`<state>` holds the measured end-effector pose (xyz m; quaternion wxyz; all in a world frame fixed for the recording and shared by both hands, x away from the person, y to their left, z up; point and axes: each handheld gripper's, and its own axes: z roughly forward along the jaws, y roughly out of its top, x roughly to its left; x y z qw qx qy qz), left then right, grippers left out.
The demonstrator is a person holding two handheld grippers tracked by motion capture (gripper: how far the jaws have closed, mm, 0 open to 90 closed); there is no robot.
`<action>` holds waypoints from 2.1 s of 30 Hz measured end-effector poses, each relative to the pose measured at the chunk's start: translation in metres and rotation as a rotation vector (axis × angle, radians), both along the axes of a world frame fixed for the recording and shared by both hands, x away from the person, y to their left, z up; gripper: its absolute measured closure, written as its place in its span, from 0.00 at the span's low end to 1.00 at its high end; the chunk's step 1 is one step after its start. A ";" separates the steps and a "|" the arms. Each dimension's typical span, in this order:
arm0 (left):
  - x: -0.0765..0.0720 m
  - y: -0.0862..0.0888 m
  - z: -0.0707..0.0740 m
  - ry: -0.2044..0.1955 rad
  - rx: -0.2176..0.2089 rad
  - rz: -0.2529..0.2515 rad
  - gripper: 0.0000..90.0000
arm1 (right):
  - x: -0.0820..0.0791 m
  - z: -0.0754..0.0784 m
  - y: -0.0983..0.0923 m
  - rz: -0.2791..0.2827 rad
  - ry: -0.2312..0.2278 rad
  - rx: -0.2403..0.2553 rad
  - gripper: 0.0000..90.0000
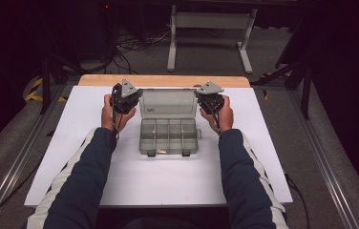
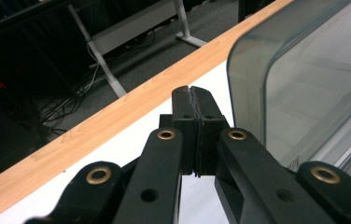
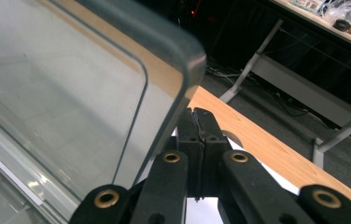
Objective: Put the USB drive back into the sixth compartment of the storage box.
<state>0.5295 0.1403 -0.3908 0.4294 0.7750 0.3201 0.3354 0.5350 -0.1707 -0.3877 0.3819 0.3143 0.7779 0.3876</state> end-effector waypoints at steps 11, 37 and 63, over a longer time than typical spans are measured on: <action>-0.006 0.001 0.005 -0.016 0.007 -0.001 0.99 | -0.007 0.005 -0.001 0.006 -0.013 0.017 1.00; -0.025 0.000 0.013 -0.048 0.048 -0.017 0.99 | -0.029 0.013 0.000 -0.018 -0.030 0.024 1.00; -0.053 0.000 0.016 -0.071 0.094 -0.074 0.99 | -0.054 0.013 -0.001 0.011 -0.026 0.027 1.00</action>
